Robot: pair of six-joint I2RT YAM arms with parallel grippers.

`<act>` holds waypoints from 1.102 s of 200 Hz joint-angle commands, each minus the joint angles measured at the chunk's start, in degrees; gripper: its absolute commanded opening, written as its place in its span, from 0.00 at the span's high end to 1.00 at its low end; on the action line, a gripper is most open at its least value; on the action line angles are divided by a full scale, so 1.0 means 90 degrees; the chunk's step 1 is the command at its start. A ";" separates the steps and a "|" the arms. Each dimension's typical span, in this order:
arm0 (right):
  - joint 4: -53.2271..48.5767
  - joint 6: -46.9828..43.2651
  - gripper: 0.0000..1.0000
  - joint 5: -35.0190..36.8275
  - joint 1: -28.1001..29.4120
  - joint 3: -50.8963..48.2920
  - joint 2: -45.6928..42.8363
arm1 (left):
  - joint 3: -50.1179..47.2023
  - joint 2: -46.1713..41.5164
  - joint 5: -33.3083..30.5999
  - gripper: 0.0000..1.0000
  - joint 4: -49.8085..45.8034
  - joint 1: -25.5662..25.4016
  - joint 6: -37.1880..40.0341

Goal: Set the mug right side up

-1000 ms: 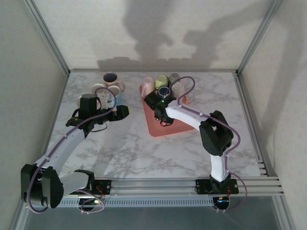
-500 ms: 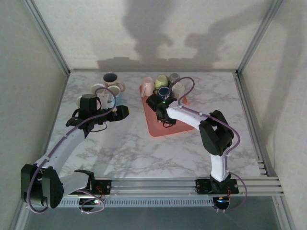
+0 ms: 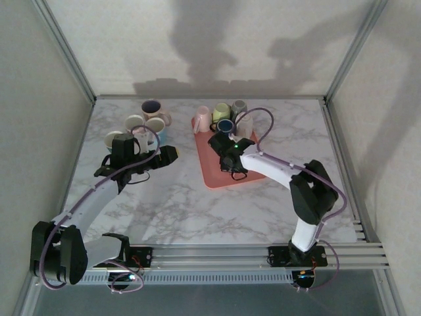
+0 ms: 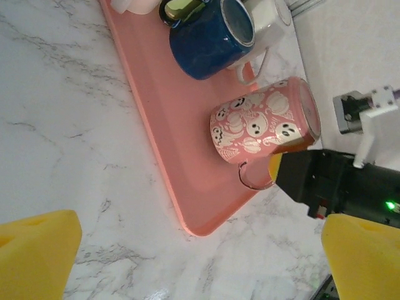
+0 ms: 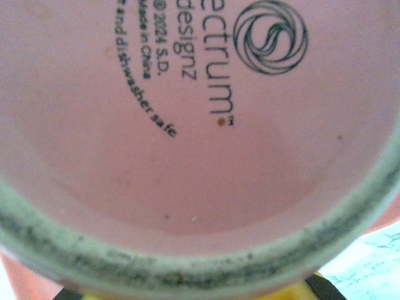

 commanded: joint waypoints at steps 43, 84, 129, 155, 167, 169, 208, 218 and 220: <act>0.0958 -0.0706 1.00 -0.0620 -0.0151 -0.0500 -0.1554 | -0.0590 -0.0287 0.0740 0.14 0.1611 -0.0222 -0.1131; 0.1406 -0.0922 1.00 -0.1358 -0.0392 -0.0580 -0.2088 | -0.0759 -0.0429 0.0666 0.15 0.2197 -0.0457 -0.1913; 0.1962 -0.1028 1.00 -0.2129 -0.0420 -0.0485 -0.2356 | -0.0822 -0.0849 0.0327 0.17 0.2516 -0.0717 -0.2546; 0.2245 -0.1008 1.00 -0.2643 -0.0485 -0.0323 -0.2424 | -0.0849 -0.1003 0.0304 0.17 0.2916 -0.0771 -0.3057; 0.2341 -0.0988 1.00 -0.2987 -0.0521 -0.0224 -0.2440 | -0.0895 -0.1059 0.0276 0.18 0.3089 -0.0803 -0.3312; 0.2354 -0.0981 1.00 -0.3019 -0.0525 -0.0220 -0.2440 | -0.0910 -0.1064 0.0286 0.18 0.3121 -0.0803 -0.3345; 0.3148 -0.0571 1.00 -0.3831 -0.0631 -0.0388 -0.2586 | -0.1086 -0.1111 0.0366 0.18 0.3708 -0.0930 -0.3823; 0.3390 -0.0424 1.00 -0.3998 -0.0660 -0.0437 -0.2606 | -0.1142 -0.1142 0.0378 0.18 0.3858 -0.0972 -0.3938; 0.3436 -0.0407 1.00 -0.4029 -0.0664 -0.0452 -0.2611 | -0.1152 -0.1150 0.0365 0.18 0.3870 -0.0982 -0.3955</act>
